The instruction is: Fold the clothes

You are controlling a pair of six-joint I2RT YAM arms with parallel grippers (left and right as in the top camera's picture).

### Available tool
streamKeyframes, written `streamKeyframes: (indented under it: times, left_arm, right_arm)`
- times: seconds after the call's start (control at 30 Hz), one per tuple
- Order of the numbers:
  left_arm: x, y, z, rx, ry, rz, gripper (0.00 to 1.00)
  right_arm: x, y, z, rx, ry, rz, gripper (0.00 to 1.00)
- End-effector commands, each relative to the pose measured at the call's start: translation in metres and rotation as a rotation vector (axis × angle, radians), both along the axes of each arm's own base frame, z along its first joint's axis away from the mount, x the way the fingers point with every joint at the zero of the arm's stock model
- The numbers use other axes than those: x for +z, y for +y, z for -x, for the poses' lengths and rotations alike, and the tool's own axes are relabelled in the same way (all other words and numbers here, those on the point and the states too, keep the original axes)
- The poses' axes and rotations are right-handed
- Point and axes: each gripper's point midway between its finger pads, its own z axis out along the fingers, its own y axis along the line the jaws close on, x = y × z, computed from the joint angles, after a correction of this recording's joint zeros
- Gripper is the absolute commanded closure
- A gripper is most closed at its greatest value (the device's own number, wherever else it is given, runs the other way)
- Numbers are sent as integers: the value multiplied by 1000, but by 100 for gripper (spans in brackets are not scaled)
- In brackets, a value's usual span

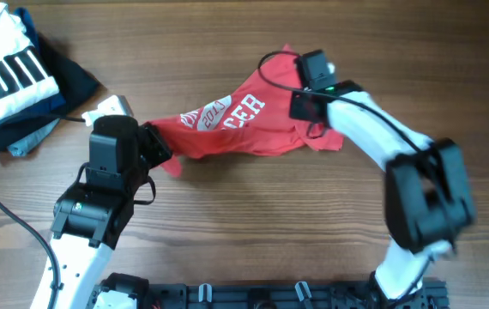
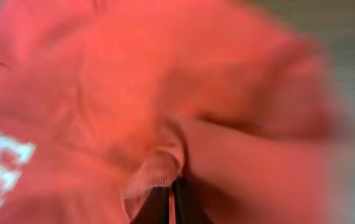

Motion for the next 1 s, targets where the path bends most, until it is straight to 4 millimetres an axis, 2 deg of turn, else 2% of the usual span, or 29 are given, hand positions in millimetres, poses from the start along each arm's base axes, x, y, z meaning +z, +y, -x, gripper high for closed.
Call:
streamKeyframes:
  times: [0.0, 0.13, 0.23, 0.33, 0.47, 0.57, 0.63, 0.7, 0.8, 0.87, 0.9, 0.93, 0.97]
  left_arm:
    - [19, 11, -11, 16, -94, -69, 92]
    - [40, 29, -21, 80, -175, -56, 93]
    - [50, 53, -26, 156, -210, -55, 96]
    - [55, 77, -28, 228, -230, -58, 96]
    - [67, 123, -27, 367, -280, -46, 96]
    - [71, 132, -27, 365, -292, 26, 96]
    - [67, 127, -25, 323, -274, 85, 96]
    - [56, 122, -23, 292, -228, 120, 96]
    - [35, 119, -16, 297, -135, 135, 96]
    - [25, 119, -14, 301, -93, 140, 96]
    - [22, 119, -15, 301, -80, 142, 96]
    - [17, 119, -16, 301, -64, 145, 96]
    - [14, 118, -16, 300, -55, 148, 96]
  right_arm:
    - [113, -47, 2, -85, -211, -24, 96]
    - [182, -99, 28, -135, -337, 5, 96]
    - [219, -136, 54, -140, -402, 59, 96]
    - [231, -160, 74, -135, -407, 125, 96]
    - [231, -198, 94, -244, -376, 157, 96]
    - [227, -214, 98, -296, -358, 161, 96]
    - [223, -213, 98, -289, -342, 137, 96]
    - [215, -202, 95, -243, -319, 86, 96]
    - [200, -173, 89, -89, -272, -26, 96]
    - [182, -148, 87, 15, -208, -140, 94]
    - [173, -137, 88, 66, -169, -187, 88]
    - [155, -117, 92, 149, -92, -267, 67]
    - [145, -107, 94, 184, -45, -298, 54]
